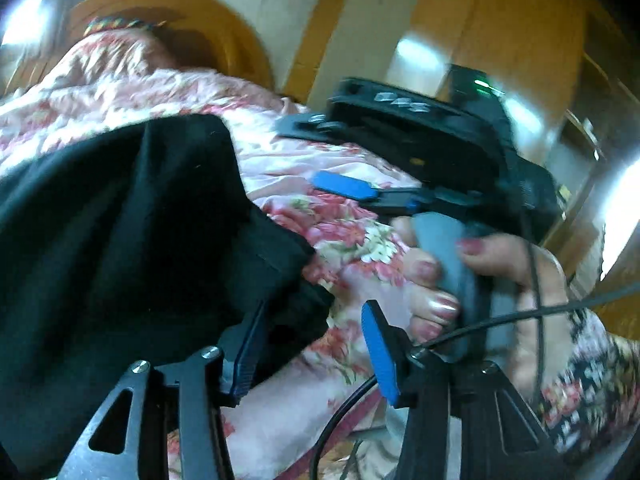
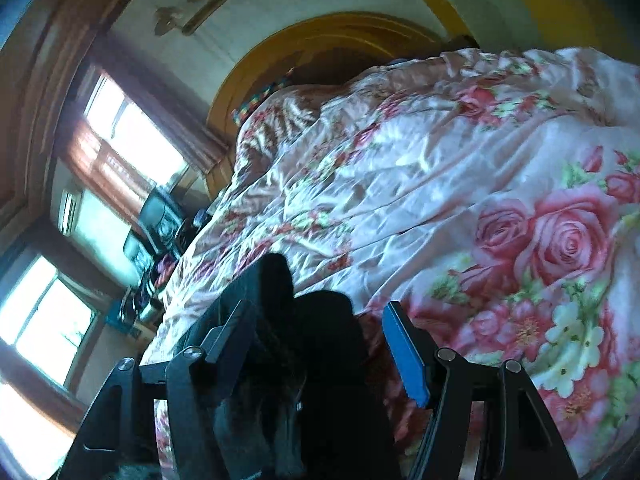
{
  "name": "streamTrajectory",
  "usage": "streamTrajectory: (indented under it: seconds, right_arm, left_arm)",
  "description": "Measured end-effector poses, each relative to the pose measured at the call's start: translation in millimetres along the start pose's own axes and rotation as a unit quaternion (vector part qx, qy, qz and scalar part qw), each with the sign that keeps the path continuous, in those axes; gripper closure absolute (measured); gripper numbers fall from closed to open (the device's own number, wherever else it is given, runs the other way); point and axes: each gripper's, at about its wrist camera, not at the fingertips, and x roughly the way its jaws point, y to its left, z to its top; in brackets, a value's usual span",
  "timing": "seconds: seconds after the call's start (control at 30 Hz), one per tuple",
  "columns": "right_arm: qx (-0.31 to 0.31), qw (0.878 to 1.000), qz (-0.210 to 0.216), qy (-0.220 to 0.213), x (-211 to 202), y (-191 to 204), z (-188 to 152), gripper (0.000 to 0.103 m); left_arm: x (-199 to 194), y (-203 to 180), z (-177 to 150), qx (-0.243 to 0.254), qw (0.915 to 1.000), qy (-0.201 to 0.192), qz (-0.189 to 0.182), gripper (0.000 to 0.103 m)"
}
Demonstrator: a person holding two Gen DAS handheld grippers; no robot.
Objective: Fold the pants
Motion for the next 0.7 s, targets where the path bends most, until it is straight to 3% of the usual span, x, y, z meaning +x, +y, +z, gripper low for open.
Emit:
streamTrajectory:
  seconds: [0.07,0.2,0.3,0.43,0.5,0.63,0.67,0.7]
  right_arm:
    - [-0.016,1.000,0.008,0.013,5,7,-5,0.036]
    - [-0.047,0.998,0.024,0.046,20,18,-17,0.036]
    - [-0.056,0.996,0.029,0.066,30,20,-25,0.036]
    - [-0.080,0.991,0.051,0.089,40,27,-37,0.043]
    - [-0.097,0.990,0.042,0.094,44,30,-40,0.043]
    - [-0.100,0.989,0.029,0.102,50,27,-46,0.043]
    - [-0.100,0.989,0.029,0.101,49,27,-46,0.047]
    - [-0.101,0.989,0.030,0.103,50,26,-48,0.059]
  left_arm:
    - [-13,6,-2,-0.005,0.9998,-0.011,0.017,0.054]
    - [-47,47,1,-0.079,0.9930,-0.060,0.065,0.054]
    - [-78,88,1,-0.125,0.9709,-0.102,0.177,0.054]
    - [-97,138,-14,-0.180,0.9351,-0.107,0.286,0.054]
    - [-97,162,-25,-0.214,0.9237,-0.091,0.305,0.054]
    - [-87,185,-37,-0.249,0.9224,-0.065,0.288,0.050]
    - [-86,184,-39,-0.248,0.9218,-0.064,0.291,0.049]
    - [-83,182,-39,-0.244,0.9207,-0.063,0.298,0.048]
